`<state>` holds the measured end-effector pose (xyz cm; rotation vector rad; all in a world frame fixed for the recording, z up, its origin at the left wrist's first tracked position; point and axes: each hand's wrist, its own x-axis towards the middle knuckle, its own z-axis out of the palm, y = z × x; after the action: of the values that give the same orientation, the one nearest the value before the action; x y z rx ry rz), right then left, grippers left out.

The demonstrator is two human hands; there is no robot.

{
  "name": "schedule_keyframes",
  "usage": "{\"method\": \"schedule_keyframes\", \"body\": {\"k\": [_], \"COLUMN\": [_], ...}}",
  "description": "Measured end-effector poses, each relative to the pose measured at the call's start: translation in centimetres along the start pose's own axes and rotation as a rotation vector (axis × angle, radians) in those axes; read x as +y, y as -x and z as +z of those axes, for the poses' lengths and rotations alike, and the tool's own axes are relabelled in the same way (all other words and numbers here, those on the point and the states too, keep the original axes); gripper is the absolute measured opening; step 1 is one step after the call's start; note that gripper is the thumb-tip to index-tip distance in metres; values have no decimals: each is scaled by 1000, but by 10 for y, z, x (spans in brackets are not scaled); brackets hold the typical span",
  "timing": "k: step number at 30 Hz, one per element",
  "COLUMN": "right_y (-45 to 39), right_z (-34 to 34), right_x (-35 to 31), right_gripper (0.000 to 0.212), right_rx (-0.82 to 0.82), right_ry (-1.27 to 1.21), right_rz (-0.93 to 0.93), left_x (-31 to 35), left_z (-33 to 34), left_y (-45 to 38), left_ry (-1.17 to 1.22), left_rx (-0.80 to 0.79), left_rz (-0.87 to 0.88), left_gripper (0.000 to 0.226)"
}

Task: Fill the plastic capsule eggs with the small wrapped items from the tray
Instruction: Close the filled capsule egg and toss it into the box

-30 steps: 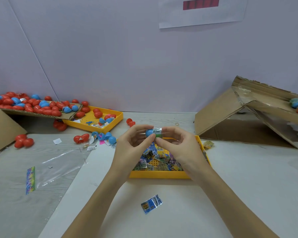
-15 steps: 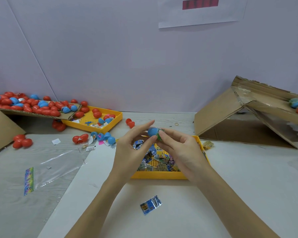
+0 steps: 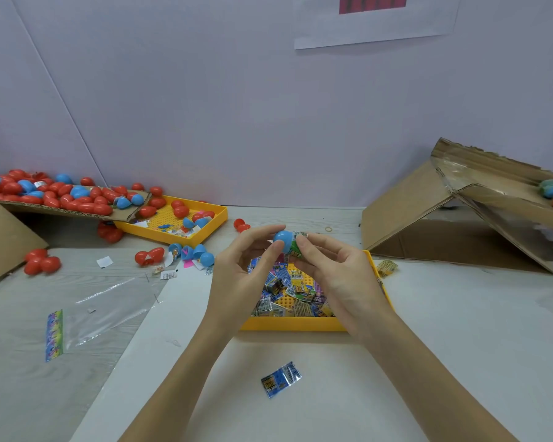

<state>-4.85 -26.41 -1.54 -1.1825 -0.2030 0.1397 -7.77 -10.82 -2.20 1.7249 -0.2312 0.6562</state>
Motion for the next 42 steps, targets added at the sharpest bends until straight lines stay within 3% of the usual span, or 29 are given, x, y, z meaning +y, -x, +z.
{"method": "schedule_keyframes", "body": {"k": [20,30,35,42], "right_y": [6,4,3,4], "right_z": [4,5,3,4], "right_x": [4,3,6,6], "right_gripper": [25,36,27,30], "right_rx": [31,59,75,83], "right_ry": [117,-76,3,58], "right_rz": [-60,37,-25,-68], "left_x": [-3,0,0,1], "left_z": [2,5,2,0], "left_y": [1,2,1,0], "left_ry": [70,144,94,64], "left_rx": [-108,-31,-51,-104], "left_rz": [-61,-92,-74,-61], "left_gripper": [31,29,30,30]}}
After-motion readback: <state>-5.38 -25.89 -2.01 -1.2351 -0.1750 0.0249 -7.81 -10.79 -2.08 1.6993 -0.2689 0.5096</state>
